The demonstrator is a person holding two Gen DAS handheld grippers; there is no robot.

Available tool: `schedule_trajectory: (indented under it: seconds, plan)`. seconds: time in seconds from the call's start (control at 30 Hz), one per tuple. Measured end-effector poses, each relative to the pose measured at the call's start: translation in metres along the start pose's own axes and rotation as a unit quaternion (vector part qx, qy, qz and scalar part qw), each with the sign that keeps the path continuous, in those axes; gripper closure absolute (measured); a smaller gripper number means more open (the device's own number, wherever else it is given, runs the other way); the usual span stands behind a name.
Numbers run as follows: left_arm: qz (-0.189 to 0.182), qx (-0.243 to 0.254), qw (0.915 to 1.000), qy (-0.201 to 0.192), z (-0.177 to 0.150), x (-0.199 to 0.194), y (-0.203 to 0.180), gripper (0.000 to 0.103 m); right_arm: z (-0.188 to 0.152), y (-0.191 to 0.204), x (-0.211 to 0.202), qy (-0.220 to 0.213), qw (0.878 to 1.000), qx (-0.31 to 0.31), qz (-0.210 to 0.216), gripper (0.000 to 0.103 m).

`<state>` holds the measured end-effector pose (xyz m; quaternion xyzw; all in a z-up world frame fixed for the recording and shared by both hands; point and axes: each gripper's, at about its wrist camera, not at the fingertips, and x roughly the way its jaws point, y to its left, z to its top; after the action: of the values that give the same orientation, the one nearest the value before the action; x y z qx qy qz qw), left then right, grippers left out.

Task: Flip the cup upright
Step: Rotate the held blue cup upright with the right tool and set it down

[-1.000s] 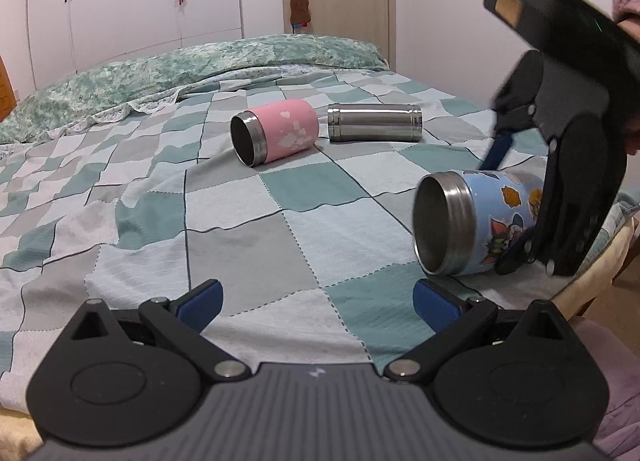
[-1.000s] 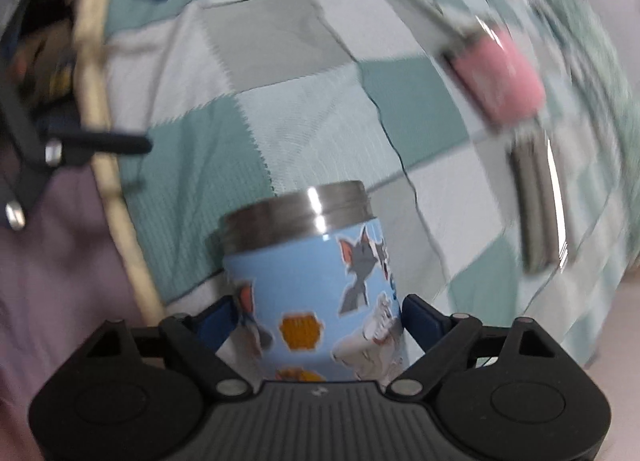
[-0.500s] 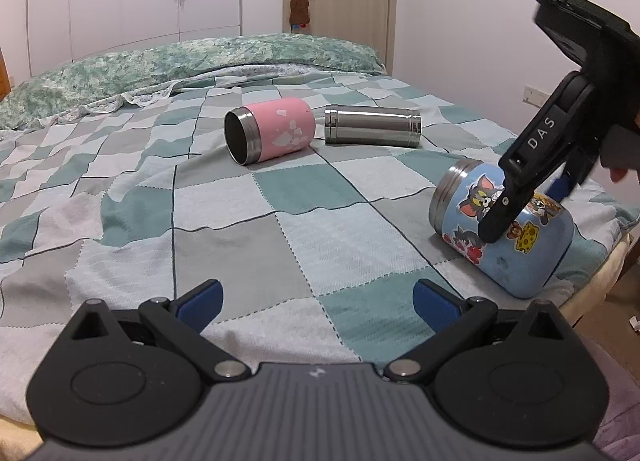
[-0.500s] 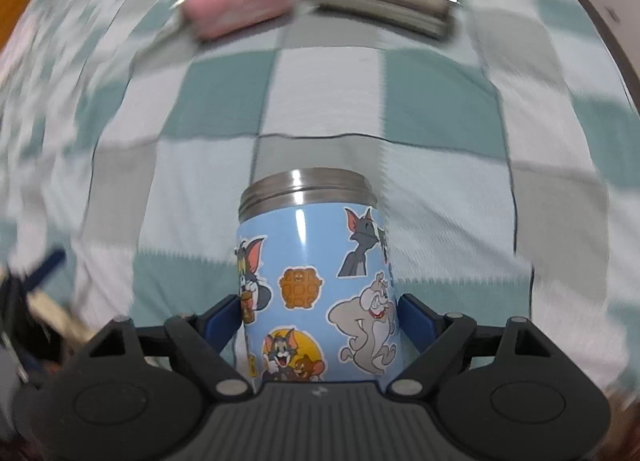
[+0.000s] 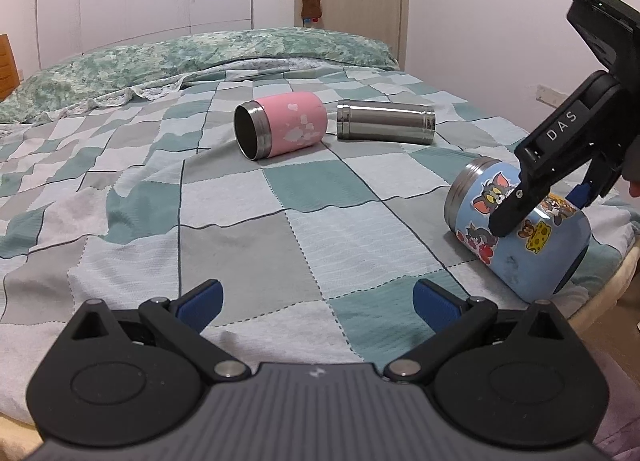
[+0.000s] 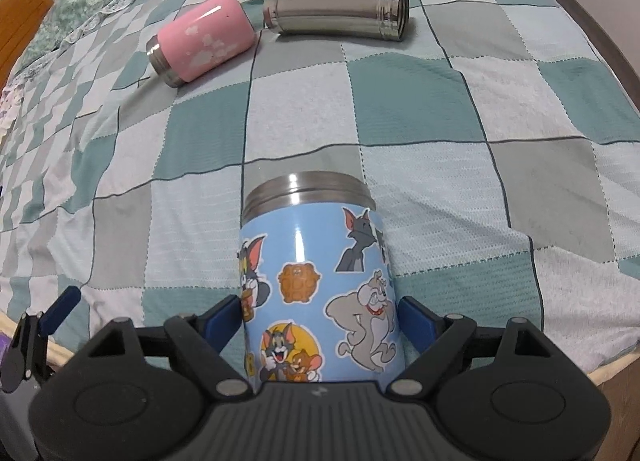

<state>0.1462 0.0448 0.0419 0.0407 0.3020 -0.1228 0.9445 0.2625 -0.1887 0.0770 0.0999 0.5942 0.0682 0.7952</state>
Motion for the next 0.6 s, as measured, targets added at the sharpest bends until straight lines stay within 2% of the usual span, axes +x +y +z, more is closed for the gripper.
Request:
schedule_trajectory:
  seconds: [0.3,0.6]
  plan:
    - [0.01,0.001,0.9999,0.0,0.003,0.0,0.0,0.0,0.015,0.011,0.01,-0.009,0.999,-0.04,-0.013,0.013]
    - [0.015,-0.005,0.9999,0.002,0.006,0.005,-0.001,0.0,0.021,0.023,0.014,-0.026,0.993,-0.099,-0.051,0.015]
